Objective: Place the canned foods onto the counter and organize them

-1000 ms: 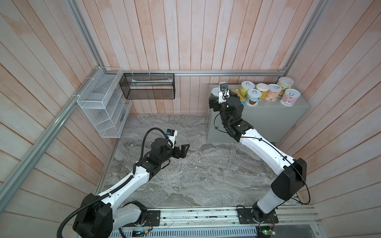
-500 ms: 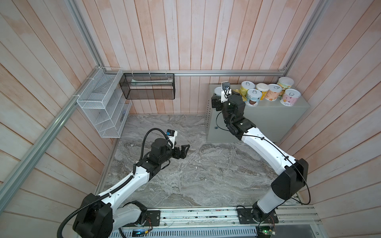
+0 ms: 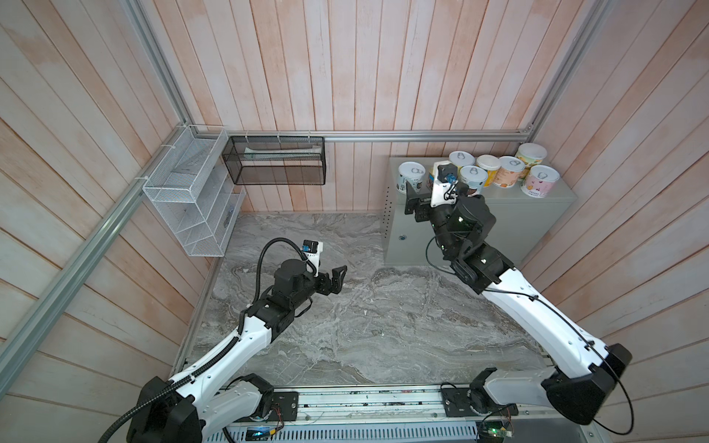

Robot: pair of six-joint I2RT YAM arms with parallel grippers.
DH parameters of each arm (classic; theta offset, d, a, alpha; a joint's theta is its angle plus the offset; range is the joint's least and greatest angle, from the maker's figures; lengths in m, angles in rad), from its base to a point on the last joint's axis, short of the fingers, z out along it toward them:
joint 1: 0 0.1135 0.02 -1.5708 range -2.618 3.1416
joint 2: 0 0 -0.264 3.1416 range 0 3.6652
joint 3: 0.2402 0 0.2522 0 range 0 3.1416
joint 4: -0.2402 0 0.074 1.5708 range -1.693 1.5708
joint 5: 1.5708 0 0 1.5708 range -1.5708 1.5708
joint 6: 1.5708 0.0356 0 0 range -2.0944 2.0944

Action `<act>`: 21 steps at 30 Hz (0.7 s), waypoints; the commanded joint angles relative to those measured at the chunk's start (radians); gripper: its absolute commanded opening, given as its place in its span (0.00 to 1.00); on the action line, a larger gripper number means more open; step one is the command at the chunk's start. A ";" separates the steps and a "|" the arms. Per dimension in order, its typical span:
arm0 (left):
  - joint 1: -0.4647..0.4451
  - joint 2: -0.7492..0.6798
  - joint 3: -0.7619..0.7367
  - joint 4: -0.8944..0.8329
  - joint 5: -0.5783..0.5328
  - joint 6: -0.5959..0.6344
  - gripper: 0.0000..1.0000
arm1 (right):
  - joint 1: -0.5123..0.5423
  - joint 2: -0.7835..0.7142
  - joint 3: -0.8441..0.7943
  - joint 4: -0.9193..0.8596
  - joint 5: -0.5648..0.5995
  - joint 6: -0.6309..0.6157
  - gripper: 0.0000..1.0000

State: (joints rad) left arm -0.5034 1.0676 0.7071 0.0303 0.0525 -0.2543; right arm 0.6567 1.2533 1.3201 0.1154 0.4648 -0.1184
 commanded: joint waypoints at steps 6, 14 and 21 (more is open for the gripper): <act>0.089 -0.055 -0.064 0.087 -0.237 0.024 1.00 | 0.015 -0.312 -0.492 0.041 0.033 0.191 0.98; 0.201 0.055 -0.142 0.338 -0.321 0.137 1.00 | -0.031 -0.423 -0.894 0.455 0.156 0.076 0.98; 0.311 0.127 -0.335 0.692 -0.359 0.257 1.00 | -0.389 -0.371 -1.107 0.685 0.205 0.200 0.98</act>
State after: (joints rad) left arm -0.2340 1.1736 0.4282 0.5053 -0.2600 -0.0589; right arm 0.3717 0.8520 0.2680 0.6075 0.6067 0.0315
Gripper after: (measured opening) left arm 0.998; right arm 0.980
